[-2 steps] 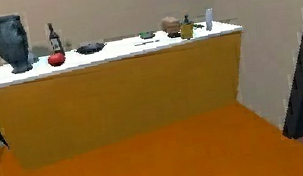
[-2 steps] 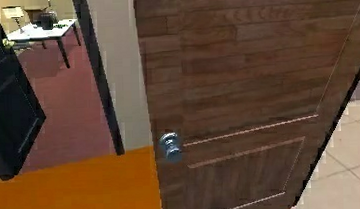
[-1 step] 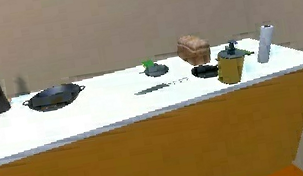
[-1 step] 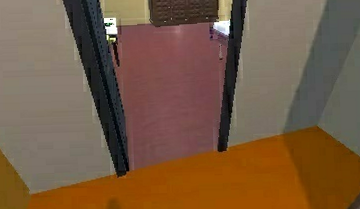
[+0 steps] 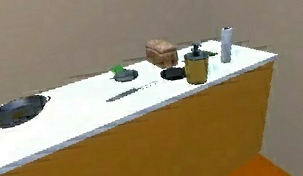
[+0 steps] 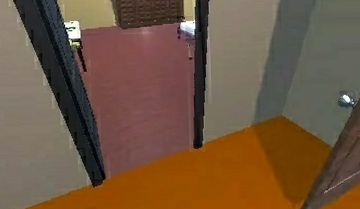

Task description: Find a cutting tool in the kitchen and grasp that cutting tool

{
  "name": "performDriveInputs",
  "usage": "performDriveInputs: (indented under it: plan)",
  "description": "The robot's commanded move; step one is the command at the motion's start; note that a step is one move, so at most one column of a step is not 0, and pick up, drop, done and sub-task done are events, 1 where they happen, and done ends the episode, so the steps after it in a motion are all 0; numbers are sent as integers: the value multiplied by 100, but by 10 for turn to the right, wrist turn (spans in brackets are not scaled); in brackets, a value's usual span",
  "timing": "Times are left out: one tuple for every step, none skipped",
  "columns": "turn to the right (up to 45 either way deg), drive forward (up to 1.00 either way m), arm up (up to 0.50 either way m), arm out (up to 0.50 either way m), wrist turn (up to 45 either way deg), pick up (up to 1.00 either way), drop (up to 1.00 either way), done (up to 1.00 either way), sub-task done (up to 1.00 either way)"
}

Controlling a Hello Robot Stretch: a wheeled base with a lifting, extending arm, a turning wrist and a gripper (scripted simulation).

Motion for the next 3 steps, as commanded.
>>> performDriveInputs:
  plan:
    - [0, 20, 0, 0, 0, 0, 0, 0, 0]
    - [-450, 0, 0, 0, 0, 0, 0, 0, 0]
    - [-420, 0, 0, 0, 0, 0, 0, 0, 0]
